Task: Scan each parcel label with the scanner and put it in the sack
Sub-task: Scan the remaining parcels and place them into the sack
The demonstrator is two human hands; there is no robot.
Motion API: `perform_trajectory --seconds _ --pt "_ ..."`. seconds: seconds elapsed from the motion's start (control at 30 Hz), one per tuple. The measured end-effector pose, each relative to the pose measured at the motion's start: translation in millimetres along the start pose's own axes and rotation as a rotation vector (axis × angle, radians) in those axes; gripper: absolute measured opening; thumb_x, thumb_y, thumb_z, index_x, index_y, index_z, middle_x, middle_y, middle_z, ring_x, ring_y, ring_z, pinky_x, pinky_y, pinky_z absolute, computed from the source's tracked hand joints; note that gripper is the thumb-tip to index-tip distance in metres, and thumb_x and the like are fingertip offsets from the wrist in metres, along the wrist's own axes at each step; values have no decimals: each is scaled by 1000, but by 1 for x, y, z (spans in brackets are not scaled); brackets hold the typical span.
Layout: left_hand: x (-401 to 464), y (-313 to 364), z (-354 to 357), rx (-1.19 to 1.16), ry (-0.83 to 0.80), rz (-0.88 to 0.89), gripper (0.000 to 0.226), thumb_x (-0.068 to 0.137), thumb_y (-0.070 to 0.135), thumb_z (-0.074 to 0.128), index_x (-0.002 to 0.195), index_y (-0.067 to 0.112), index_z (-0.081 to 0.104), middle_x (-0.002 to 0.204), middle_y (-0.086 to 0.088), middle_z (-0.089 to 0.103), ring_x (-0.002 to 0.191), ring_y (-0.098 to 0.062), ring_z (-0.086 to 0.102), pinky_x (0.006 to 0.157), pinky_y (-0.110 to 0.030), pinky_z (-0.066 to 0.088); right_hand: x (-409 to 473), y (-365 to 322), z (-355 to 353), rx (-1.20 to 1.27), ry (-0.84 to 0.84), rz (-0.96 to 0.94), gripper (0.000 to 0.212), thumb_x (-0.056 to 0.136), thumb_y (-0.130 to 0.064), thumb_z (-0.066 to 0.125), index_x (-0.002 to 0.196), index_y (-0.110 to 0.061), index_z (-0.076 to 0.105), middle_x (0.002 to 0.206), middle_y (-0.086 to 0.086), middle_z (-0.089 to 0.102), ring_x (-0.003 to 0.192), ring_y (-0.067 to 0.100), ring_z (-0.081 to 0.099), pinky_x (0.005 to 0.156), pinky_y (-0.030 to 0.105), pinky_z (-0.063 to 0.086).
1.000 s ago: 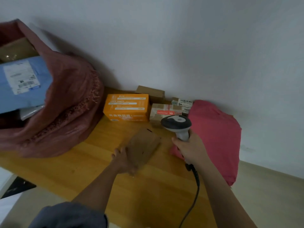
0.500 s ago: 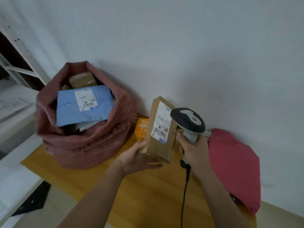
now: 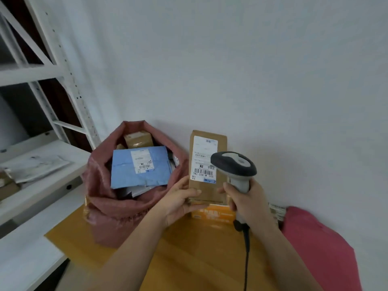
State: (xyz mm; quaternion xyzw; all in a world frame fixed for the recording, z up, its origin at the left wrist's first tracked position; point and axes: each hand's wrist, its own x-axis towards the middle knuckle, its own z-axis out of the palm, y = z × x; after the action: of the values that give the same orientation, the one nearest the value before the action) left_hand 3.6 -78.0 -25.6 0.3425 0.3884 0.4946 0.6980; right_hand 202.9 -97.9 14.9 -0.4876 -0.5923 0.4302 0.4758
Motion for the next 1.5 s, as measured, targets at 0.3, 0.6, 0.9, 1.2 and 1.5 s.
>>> perform_trajectory --seconds 0.3,0.6,0.9,1.2,1.5 --pt "-12 53 -57 -156 388 231 51 89 -12 53 128 21 54 118 -10 69 105 -30 68 82 -45 58 -11 -67 0 -60 -195 -11 25 91 -15 62 66 -8 62 49 0 62 39 10 47 44 19 45" --pt "-17 74 -91 -96 546 267 43 91 -9 53 110 29 58 100 -1 75 89 -18 72 63 -37 57 -27 -85 3 -151 -361 -36 39 89 -22 64 51 -15 59 44 3 54 38 12 45 46 19 45" --pt "-11 74 -113 33 753 290 43 93 4 62 132 15 47 130 -9 59 113 -29 60 90 -49 53 -23 -78 3 -41 -243 -2 20 90 -17 64 79 -2 64 57 7 65 42 14 48 48 26 47" --pt "12 53 -97 501 1260 192 42 84 11 59 126 12 53 138 -20 30 119 -40 44 103 -44 44 -12 -35 -17 -37 -113 103 6 90 -16 64 93 -11 63 58 4 66 42 12 49 48 26 47" --pt "54 5 -3 907 799 666 28 82 -6 51 98 16 58 96 3 56 84 -12 55 74 -13 39 6 29 -68 -29 50 296 10 88 -15 65 84 -6 64 56 1 65 43 11 50 50 28 46"
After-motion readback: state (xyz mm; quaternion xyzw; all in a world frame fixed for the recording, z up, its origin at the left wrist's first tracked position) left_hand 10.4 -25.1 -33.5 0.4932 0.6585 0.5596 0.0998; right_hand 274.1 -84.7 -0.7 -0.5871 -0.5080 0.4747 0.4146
